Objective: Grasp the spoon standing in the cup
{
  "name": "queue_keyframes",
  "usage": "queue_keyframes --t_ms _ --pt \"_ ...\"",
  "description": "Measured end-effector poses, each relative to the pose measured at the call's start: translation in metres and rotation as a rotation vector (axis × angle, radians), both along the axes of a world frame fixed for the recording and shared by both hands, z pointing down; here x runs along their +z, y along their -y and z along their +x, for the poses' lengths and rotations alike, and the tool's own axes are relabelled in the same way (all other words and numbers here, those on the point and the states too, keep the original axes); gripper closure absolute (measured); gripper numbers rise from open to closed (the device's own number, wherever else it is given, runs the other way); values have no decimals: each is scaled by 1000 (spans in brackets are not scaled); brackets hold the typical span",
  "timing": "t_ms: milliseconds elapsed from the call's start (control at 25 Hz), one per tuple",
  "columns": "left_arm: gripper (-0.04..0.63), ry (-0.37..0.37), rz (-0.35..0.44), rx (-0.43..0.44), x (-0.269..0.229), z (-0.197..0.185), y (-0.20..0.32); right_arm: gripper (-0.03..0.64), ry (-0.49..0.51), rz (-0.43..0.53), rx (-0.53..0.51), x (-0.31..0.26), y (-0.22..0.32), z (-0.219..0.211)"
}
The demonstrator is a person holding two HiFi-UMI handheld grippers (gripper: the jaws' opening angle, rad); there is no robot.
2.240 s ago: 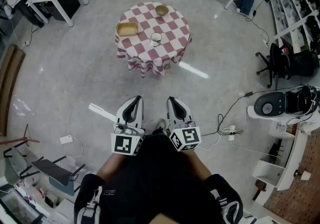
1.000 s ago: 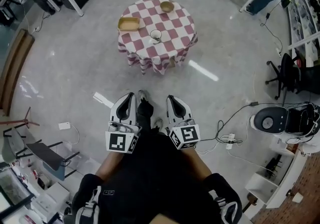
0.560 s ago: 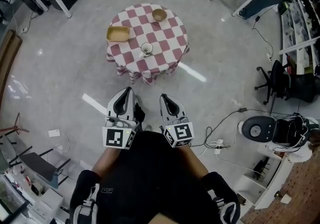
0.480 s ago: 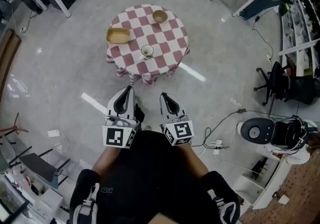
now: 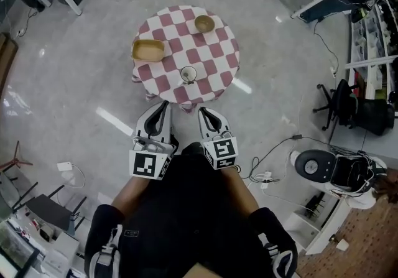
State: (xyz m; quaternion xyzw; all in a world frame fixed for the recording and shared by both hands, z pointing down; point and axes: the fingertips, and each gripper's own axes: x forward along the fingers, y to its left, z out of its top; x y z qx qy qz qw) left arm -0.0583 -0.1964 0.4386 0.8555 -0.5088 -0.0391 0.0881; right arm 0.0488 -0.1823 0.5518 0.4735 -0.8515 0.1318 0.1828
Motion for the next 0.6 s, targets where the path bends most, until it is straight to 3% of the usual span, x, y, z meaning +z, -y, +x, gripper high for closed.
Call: queue_keyframes --t_ms 320,600 --pt "586 4 -47 -3 15 -13 31 584 -152 -56 -63 37 44 -9" --pt "586 23 -57 -39 23 -12 60 583 -421 -154 -241 107 68 -4"
